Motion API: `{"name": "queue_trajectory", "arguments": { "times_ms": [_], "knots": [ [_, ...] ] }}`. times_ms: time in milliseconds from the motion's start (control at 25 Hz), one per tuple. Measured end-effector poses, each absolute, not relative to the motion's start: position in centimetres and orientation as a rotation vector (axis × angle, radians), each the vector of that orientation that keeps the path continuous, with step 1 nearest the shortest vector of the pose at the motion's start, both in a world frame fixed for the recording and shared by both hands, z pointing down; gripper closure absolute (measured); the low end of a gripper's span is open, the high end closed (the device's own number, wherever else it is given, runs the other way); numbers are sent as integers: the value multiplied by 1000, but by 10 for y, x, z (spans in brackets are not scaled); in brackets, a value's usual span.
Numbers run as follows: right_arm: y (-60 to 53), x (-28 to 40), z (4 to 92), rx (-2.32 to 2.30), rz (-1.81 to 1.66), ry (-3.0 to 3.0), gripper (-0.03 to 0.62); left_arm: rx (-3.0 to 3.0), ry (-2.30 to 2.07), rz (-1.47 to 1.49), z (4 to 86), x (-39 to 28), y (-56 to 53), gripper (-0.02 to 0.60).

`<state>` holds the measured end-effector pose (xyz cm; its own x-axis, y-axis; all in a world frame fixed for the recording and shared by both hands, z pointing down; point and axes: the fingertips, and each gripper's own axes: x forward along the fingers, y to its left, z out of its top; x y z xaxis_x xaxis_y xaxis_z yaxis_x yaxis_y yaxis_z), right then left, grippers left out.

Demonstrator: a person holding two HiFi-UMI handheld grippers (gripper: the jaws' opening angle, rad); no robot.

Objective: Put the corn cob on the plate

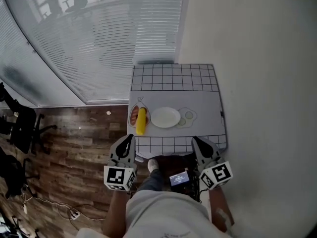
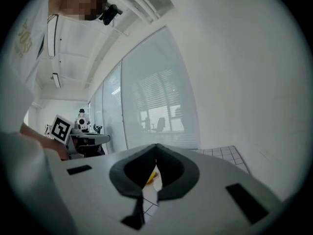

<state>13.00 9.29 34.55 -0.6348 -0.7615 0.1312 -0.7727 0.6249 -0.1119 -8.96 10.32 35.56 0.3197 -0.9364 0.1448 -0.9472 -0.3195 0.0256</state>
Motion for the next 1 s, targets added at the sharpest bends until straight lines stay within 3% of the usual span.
{"name": "queue_trajectory", "arguments": {
  "times_ms": [520,1000],
  "knots": [
    [17,78,362,1163,192,-2712,586,2427,-1636,203,398,-106,38,574],
    [-10,8,381,647,-10,-2749,586,2234,-1761,339,427,-127,28,572]
  ]
}}
